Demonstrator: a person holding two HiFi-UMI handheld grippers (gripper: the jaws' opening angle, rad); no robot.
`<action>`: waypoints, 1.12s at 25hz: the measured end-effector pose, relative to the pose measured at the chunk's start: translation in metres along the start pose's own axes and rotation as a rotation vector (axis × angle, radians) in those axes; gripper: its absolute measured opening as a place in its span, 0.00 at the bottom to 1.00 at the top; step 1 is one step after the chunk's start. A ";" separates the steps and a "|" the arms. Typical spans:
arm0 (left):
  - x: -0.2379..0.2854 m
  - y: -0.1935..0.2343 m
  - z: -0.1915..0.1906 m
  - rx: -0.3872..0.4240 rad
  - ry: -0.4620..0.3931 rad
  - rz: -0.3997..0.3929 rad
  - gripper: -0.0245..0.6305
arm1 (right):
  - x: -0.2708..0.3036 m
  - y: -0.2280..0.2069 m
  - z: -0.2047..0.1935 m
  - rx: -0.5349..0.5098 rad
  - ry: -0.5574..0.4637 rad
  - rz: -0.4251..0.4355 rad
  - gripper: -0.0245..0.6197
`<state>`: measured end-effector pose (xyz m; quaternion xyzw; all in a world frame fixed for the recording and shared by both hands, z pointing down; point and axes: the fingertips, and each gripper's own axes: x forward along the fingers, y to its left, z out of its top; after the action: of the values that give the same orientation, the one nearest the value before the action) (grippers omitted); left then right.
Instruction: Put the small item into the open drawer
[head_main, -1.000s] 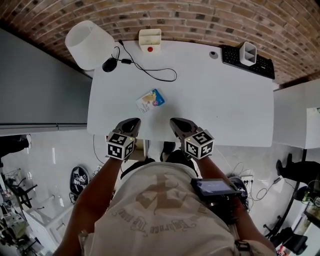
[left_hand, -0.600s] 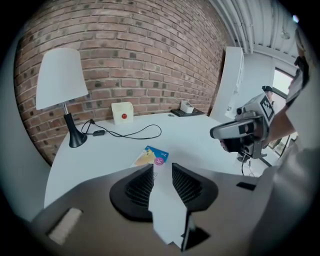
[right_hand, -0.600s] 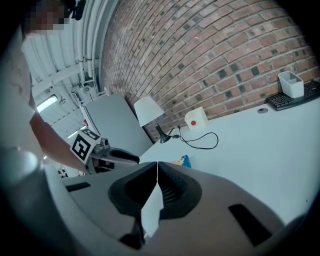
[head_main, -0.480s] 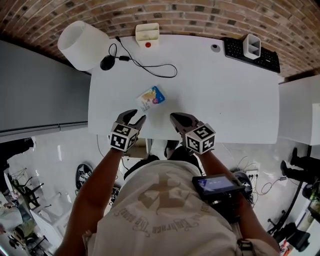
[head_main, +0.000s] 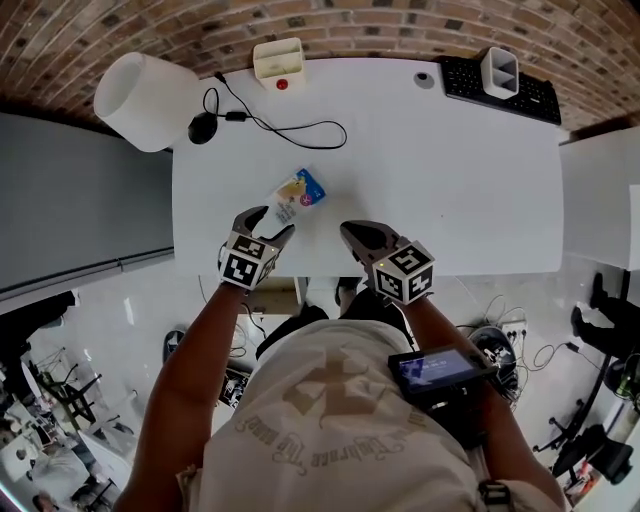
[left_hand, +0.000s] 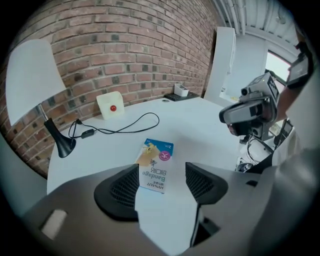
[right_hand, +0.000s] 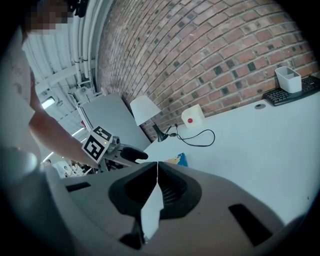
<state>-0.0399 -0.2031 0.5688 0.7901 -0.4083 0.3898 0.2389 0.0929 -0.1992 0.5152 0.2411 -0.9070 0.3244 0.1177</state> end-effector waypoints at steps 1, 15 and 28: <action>0.003 0.001 -0.001 0.009 0.009 -0.003 0.49 | 0.000 -0.001 -0.001 0.003 0.000 -0.002 0.05; 0.038 0.012 0.002 0.074 0.099 -0.042 0.57 | -0.011 -0.016 -0.009 0.029 -0.006 -0.027 0.05; 0.076 0.012 0.012 0.232 0.230 -0.095 0.63 | -0.025 -0.035 -0.017 0.069 -0.010 -0.070 0.05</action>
<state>-0.0173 -0.2526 0.6238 0.7810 -0.2927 0.5103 0.2096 0.1334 -0.2028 0.5380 0.2781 -0.8869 0.3502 0.1161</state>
